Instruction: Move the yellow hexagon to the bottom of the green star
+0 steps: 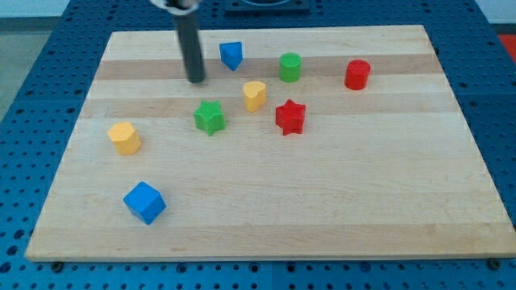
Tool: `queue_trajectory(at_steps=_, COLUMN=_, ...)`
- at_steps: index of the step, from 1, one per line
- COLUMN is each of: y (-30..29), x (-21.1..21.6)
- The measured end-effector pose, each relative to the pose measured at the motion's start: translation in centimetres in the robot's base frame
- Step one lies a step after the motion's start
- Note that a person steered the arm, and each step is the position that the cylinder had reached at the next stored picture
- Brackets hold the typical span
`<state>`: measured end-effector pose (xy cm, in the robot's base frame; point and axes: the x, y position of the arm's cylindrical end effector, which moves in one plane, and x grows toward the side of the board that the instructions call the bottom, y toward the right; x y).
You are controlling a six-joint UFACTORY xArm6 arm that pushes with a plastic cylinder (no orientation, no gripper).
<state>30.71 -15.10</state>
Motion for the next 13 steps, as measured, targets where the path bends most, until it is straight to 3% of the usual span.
queue_trajectory(at_steps=1, y=0.2, x=-6.5)
queue_trajectory(at_steps=2, y=4.0, x=-9.6)
queue_trajectory(at_steps=3, y=9.0, x=-6.8)
queue_trajectory(at_steps=5, y=6.0, x=0.6)
queue_trajectory(at_steps=6, y=5.1, x=-0.4)
queue_trajectory(at_steps=7, y=-1.1, x=3.9)
queue_trajectory(at_steps=8, y=-3.7, x=7.7)
queue_trajectory(at_steps=9, y=-11.4, x=8.2)
queue_trajectory(at_steps=10, y=-12.0, x=14.3)
queue_trajectory(at_steps=11, y=-7.2, x=15.0)
queue_trajectory(at_steps=13, y=-8.3, x=15.0)
